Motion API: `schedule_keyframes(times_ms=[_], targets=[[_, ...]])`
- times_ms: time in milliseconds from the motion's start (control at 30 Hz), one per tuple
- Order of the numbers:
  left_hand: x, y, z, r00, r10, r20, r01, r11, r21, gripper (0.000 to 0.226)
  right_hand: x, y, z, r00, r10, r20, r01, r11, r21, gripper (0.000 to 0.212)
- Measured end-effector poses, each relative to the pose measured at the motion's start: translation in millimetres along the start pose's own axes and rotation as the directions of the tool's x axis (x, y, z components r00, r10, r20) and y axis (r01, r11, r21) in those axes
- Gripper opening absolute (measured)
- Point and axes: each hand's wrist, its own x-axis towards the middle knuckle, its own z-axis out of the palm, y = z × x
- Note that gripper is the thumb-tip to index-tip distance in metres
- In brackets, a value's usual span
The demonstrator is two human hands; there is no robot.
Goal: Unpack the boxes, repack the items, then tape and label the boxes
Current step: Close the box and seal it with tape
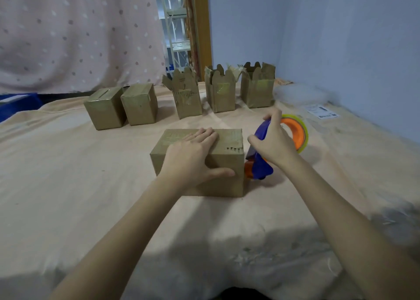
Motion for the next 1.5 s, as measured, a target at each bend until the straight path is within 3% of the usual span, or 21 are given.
schedule_keyframes(times_ms=[167,300,367,467,567,667,733,767,833,867,933,1000,1033,1100,1267,1400,1467,1500], targets=[[11,-38,-15,0.966,0.222,0.13,-0.208,0.971,-0.114,0.081,-6,2,-27,0.999,0.016,-0.031,-0.013,0.994,0.107,0.046],[21,-34,-31,0.959,0.19,0.211,-0.154,0.972,-0.176,0.079,-10,3,-42,0.999,0.016,-0.043,-0.008,0.985,0.17,0.045],[24,-1,-30,0.991,0.046,0.124,-0.026,0.987,-0.158,0.073,-11,2,-45,0.997,0.02,-0.069,-0.007,0.983,0.183,0.045],[25,51,-8,0.988,-0.141,-0.064,0.142,0.99,0.018,0.052,-15,-3,-45,0.997,0.027,-0.067,-0.014,0.982,0.191,0.045],[29,58,20,0.969,-0.103,-0.225,0.126,0.988,0.092,0.028,-20,-6,-46,0.998,0.023,-0.06,-0.011,0.982,0.189,0.046],[22,37,29,0.909,0.066,-0.411,-0.085,0.996,-0.027,0.028,-22,-6,-50,0.997,0.026,-0.067,-0.013,0.983,0.182,0.048],[17,15,21,0.913,0.208,-0.352,-0.274,0.95,-0.15,0.033,-23,-7,-52,0.997,0.036,-0.073,-0.022,0.982,0.186,0.047],[15,1,13,0.937,0.241,-0.252,-0.31,0.906,-0.287,0.032,-23,-7,-53,0.996,0.039,-0.075,-0.024,0.981,0.19,0.047],[10,-25,-4,0.948,0.319,-0.014,-0.264,0.758,-0.597,0.036,-23,-10,-54,0.996,0.03,-0.085,-0.012,0.979,0.205,0.046],[8,-32,-9,0.938,0.344,0.037,-0.236,0.715,-0.658,0.039,-22,-12,-54,0.996,0.02,-0.089,0.0,0.977,0.214,0.046],[6,-36,-10,0.957,0.286,0.048,-0.207,0.79,-0.578,0.039,-22,-16,-53,0.996,-0.001,-0.094,0.022,0.973,0.231,0.046],[7,-28,-2,0.967,0.256,0.015,-0.243,0.935,-0.257,0.055,-21,-22,-50,0.996,-0.011,-0.092,0.034,0.969,0.246,0.045],[7,-23,4,0.968,0.25,-0.025,-0.251,0.961,-0.114,0.058,-21,-24,-48,0.996,-0.014,-0.091,0.036,0.967,0.252,0.045],[6,-15,11,0.964,0.238,-0.117,-0.241,0.971,-0.012,0.054,-22,-29,-44,0.996,-0.018,-0.091,0.041,0.966,0.255,0.047],[5,-13,13,0.959,0.238,-0.156,-0.246,0.969,-0.036,0.059,-29,-40,-42,0.989,-0.02,-0.148,0.065,0.95,0.306,0.048],[7,-17,6,0.97,0.234,-0.07,-0.243,0.952,-0.189,0.054,-36,-49,-50,0.971,0.013,-0.238,0.095,0.896,0.435,0.047],[1,-15,2,0.978,0.164,-0.131,-0.194,0.944,-0.267,0.058,-39,-52,-54,0.957,0.046,-0.286,0.116,0.845,0.523,0.044],[-5,-11,2,0.97,0.077,-0.23,-0.141,0.95,-0.28,0.059,-41,-53,-55,0.948,0.064,-0.311,0.127,0.822,0.556,0.043]])
